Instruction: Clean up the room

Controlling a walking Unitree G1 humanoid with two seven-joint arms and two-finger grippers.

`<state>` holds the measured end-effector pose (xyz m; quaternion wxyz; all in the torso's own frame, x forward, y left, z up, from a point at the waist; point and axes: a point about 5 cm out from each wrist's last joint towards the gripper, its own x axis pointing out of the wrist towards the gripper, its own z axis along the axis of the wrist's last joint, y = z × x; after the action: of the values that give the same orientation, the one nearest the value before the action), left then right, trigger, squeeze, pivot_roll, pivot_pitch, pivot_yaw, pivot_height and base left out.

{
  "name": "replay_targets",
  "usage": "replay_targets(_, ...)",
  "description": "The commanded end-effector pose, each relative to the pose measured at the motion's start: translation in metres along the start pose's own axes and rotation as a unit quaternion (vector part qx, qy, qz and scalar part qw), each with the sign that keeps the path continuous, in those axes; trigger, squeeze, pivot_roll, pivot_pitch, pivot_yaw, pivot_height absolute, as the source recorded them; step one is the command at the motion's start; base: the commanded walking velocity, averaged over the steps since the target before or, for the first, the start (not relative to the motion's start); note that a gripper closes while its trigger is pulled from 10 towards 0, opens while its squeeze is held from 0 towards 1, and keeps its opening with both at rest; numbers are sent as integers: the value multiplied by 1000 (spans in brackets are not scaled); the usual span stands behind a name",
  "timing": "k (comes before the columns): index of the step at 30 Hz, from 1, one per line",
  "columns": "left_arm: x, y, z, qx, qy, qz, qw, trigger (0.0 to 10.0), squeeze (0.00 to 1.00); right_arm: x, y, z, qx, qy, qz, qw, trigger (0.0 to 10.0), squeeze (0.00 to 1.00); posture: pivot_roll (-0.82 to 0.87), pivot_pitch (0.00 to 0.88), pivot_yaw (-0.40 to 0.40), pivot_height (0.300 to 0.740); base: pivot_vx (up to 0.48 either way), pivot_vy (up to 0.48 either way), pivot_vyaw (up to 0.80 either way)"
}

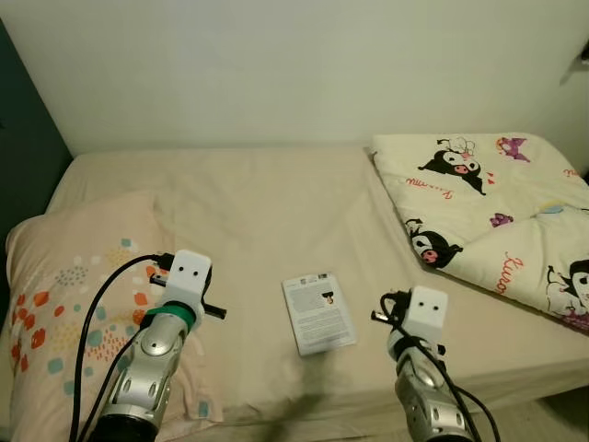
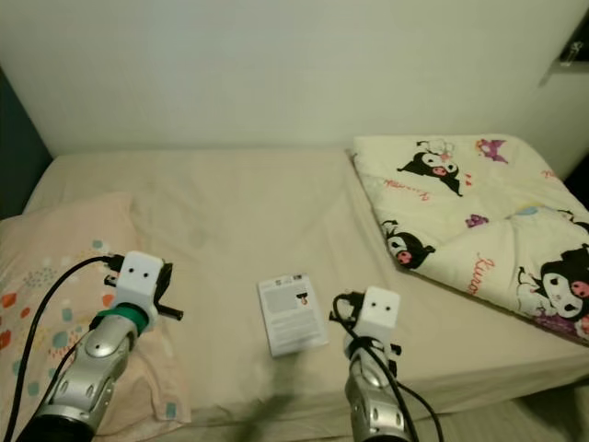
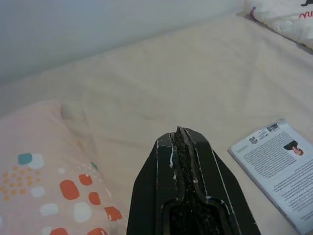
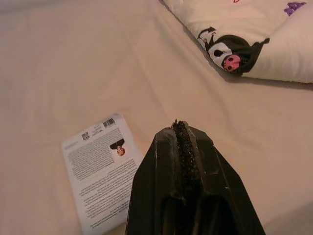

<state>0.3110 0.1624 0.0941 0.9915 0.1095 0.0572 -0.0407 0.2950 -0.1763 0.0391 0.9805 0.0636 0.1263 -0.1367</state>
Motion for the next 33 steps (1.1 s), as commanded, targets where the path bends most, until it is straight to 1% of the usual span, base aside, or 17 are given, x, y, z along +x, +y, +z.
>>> replay_targets(1,-4,0,-5,-6,10,-1,1000,10000,0,-1,-2,-8,4,15,-5,1000,10000,0,125,0,6,740,0,0,0)
replay_targets(6,-4,0,-5,-8,10,3,1000,10000,0,0,2,-9,-2,22,5,1000,10000,0,125,0,6,740,0,0,0)
replay_targets(7,-4,1,-4,-9,9,5,1000,10000,0,0,3,-10,-4,23,9,1000,10000,0,134,0,-4,740,0,-337,0)
replay_targets(16,-6,6,-4,-13,10,16,1000,10000,0,2,5,-13,-6,28,11,1000,10000,0,138,0,-14,740,0,-378,0)
replay_targets(33,-7,6,-3,-13,10,18,1000,10000,0,2,5,-17,-8,36,12,999,10000,0,146,0,-20,740,0,-392,0)
